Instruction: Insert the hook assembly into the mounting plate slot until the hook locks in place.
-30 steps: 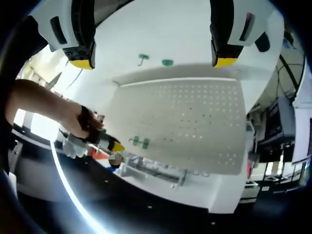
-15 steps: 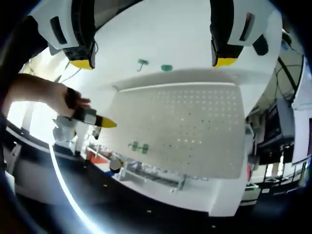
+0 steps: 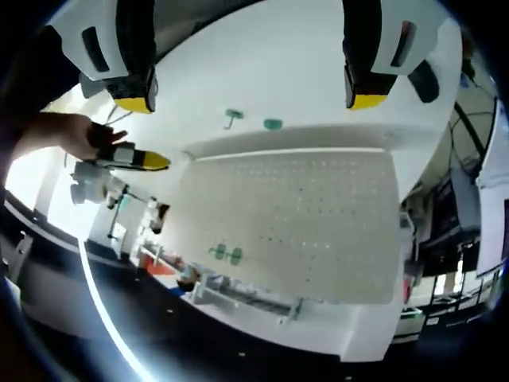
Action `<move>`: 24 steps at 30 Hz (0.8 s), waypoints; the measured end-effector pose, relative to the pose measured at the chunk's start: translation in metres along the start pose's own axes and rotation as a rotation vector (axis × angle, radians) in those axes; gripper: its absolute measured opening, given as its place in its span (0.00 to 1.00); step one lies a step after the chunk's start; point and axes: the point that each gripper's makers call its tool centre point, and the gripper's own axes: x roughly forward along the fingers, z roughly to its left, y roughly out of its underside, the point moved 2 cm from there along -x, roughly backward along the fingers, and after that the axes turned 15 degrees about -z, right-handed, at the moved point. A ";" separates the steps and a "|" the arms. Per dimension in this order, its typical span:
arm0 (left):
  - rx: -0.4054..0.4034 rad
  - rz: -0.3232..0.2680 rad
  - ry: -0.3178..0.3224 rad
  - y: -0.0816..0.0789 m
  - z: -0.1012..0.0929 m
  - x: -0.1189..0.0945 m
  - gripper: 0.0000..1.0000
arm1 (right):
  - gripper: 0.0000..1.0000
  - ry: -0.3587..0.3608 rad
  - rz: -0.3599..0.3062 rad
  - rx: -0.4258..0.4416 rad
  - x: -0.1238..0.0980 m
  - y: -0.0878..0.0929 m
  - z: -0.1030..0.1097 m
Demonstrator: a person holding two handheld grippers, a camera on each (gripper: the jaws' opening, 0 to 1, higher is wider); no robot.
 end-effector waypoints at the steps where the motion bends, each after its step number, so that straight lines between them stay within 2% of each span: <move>1: 0.004 0.006 0.003 0.002 0.000 -0.001 1.00 | 0.29 -0.006 0.014 0.001 -0.003 0.003 0.001; 10: -0.002 0.051 0.005 0.015 -0.002 -0.004 1.00 | 0.29 -0.030 0.067 0.014 -0.016 0.020 0.009; 20: -0.027 0.085 0.006 0.027 -0.004 -0.008 1.00 | 0.29 -0.060 0.135 0.061 -0.035 0.045 0.029; 24: -0.046 0.113 0.002 0.036 -0.003 -0.009 1.00 | 0.30 -0.076 0.164 0.066 -0.039 0.053 0.033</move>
